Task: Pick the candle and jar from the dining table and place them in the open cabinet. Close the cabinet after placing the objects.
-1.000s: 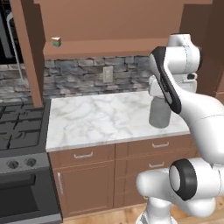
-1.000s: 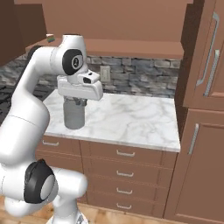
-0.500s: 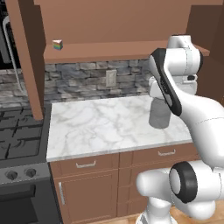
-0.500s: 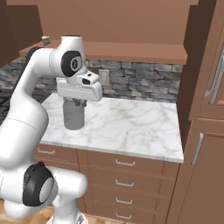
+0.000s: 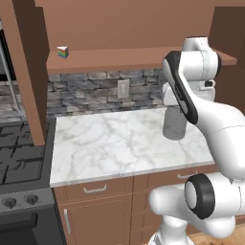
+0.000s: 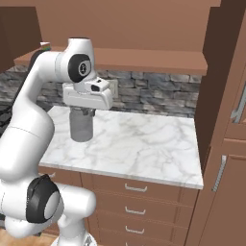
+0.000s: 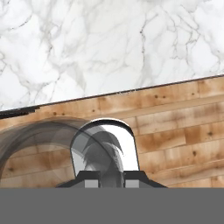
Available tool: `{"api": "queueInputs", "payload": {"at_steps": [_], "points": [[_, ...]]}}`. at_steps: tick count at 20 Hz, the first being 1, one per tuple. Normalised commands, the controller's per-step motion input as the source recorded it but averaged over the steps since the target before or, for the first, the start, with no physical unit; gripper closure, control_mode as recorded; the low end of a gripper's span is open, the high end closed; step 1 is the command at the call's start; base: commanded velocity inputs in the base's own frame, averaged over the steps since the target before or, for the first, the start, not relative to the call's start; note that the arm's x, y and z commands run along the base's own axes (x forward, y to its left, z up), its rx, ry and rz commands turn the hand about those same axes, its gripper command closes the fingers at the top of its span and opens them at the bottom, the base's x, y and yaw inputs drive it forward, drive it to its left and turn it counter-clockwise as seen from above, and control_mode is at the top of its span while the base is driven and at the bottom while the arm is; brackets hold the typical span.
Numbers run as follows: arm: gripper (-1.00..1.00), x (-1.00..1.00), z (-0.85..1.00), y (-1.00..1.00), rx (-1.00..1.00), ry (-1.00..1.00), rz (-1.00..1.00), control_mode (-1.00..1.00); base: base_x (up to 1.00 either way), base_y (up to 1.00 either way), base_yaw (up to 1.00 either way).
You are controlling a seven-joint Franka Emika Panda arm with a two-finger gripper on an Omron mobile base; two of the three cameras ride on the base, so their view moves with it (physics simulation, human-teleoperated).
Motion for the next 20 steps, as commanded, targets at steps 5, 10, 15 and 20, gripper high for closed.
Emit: {"api": "queueInputs", "payload": {"at_steps": [5,10,15,20], "points": [[1.0,0.0,0.0,0.0,0.0,0.0,0.0,1.0,0.07,0.0,0.0],[1.0,0.0,0.0,0.0,0.0,0.0,0.0,1.0,0.0,0.0,0.0],[1.0,0.0,0.0,0.0,0.0,0.0,0.0,-1.0,0.0,0.0,0.0],[1.0,0.0,0.0,0.0,0.0,0.0,0.0,-1.0,0.0,0.0,0.0]]}}
